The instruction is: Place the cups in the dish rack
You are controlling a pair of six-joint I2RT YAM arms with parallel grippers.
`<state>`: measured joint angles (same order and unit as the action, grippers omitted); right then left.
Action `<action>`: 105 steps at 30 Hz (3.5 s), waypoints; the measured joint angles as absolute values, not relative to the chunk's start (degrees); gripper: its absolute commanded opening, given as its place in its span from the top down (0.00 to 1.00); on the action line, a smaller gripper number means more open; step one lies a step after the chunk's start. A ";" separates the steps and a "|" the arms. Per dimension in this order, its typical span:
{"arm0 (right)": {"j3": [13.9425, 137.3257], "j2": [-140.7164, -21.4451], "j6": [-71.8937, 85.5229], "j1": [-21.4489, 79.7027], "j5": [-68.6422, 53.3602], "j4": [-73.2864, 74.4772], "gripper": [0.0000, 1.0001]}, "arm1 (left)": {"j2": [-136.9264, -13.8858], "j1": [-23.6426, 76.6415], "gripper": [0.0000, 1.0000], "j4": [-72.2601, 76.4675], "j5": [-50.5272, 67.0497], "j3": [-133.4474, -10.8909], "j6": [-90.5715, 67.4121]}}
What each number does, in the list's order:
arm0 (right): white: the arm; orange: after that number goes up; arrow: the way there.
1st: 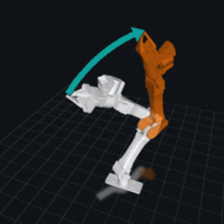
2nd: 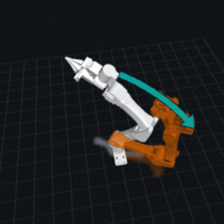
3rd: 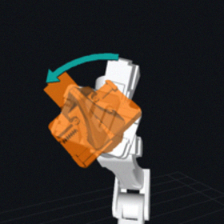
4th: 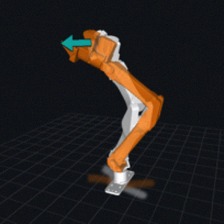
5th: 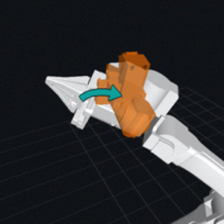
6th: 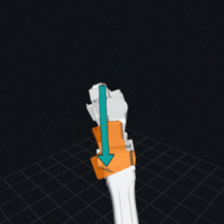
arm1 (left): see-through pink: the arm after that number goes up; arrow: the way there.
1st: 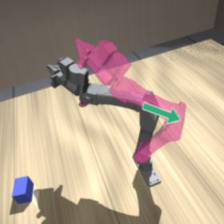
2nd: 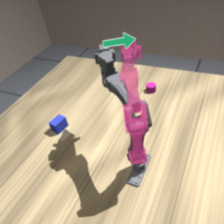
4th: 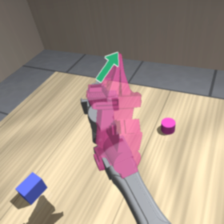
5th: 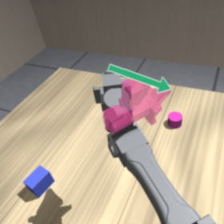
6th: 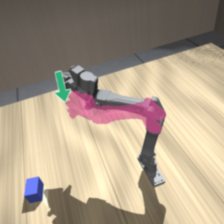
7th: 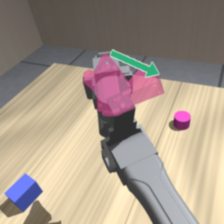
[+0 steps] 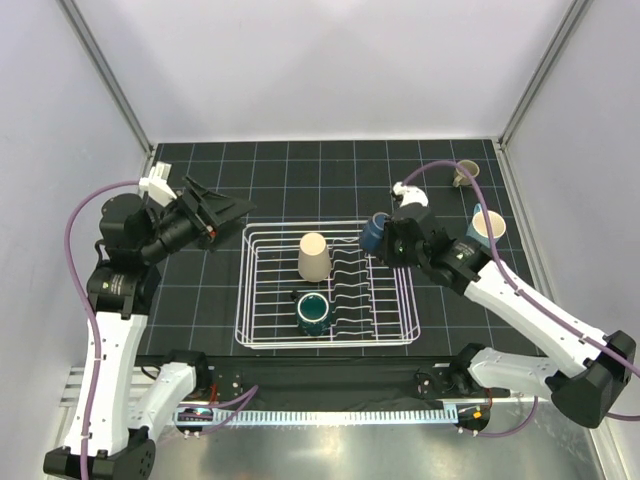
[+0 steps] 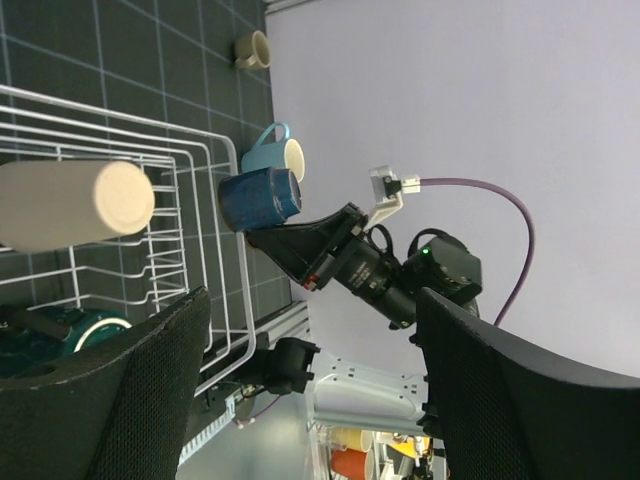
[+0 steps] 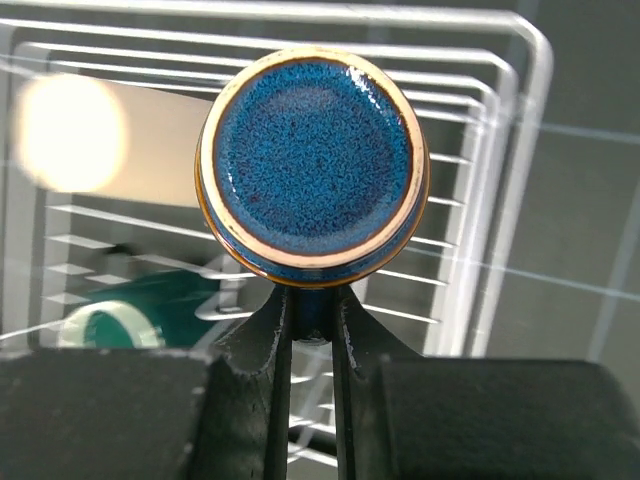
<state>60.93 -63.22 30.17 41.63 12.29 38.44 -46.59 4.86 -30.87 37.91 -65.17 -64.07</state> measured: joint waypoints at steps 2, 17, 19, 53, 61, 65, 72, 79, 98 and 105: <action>57.41 -63.02 30.06 40.99 14.61 38.17 0.96 | -47.07 4.86 0.20 -31.86 37.78 -65.17 -63.83; 43.62 -63.72 27.29 40.91 22.20 26.13 0.96 | -47.11 4.86 0.20 -34.70 37.54 -65.23 -62.52; 42.98 -65.39 27.20 40.91 23.22 24.64 0.96 | -47.13 4.86 0.20 -34.79 37.54 -65.23 -62.54; 38.24 -76.23 28.12 40.91 26.26 10.33 0.68 | -47.16 4.86 0.19 -39.77 37.58 -64.38 -62.48; 38.33 -75.90 28.75 41.41 25.80 11.16 0.38 | -47.16 4.86 0.19 -40.16 37.58 -63.83 -62.50; 38.50 -74.19 28.84 41.93 25.67 13.39 0.33 | -47.16 4.86 0.19 -40.16 37.58 -63.66 -62.50; 41.43 -67.46 28.80 41.93 26.20 21.28 0.33 | -47.42 4.86 0.19 -40.18 37.60 -63.61 -62.50; 47.66 -64.23 29.08 41.93 25.76 23.59 0.34 | -47.42 4.86 0.19 -40.16 37.60 -63.59 -62.50; 67.72 -69.28 24.29 30.48 14.20 39.66 0.35 | -54.15 9.76 0.40 -67.53 9.02 -60.75 -54.08; 64.90 -66.87 22.33 21.26 5.69 44.45 0.34 | -61.93 20.23 0.41 -67.09 -0.43 -58.00 -55.18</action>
